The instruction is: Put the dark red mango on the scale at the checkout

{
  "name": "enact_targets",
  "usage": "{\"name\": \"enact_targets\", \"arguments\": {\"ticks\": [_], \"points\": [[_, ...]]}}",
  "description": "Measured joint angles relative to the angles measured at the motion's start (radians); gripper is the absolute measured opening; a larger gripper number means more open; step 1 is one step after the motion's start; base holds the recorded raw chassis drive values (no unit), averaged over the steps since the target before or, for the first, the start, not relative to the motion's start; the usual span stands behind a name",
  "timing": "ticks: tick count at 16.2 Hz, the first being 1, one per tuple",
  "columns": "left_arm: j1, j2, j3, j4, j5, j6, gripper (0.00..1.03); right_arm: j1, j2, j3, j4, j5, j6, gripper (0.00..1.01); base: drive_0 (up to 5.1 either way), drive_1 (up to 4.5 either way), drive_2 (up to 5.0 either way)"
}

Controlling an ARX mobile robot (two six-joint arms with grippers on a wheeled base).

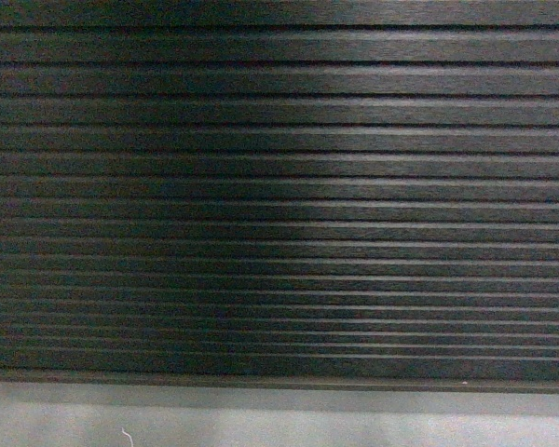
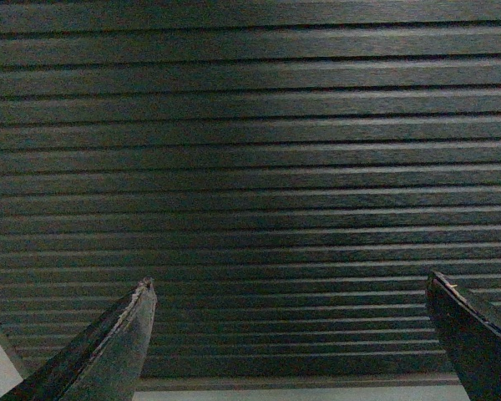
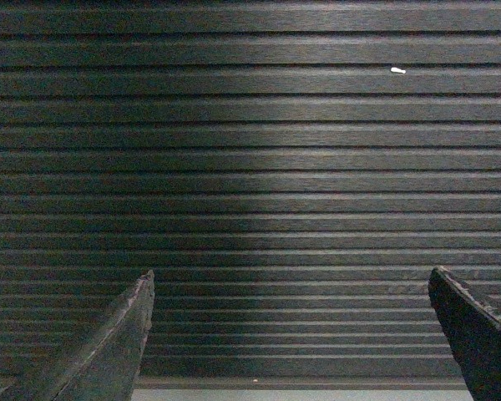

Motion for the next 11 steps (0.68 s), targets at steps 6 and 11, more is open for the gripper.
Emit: {"name": "enact_targets", "arguments": {"ticks": [6, 11], "points": [[0.000, 0.000, 0.000, 0.000, 0.000, 0.000, 0.98, 0.000, 0.000, 0.000, 0.000, 0.000, 0.000, 0.98, 0.0, 0.00, 0.0], [0.000, 0.000, 0.000, 0.000, 0.000, 0.000, 0.98, 0.000, 0.000, 0.000, 0.000, 0.000, 0.000, 0.98, 0.0, 0.00, 0.0]]}}
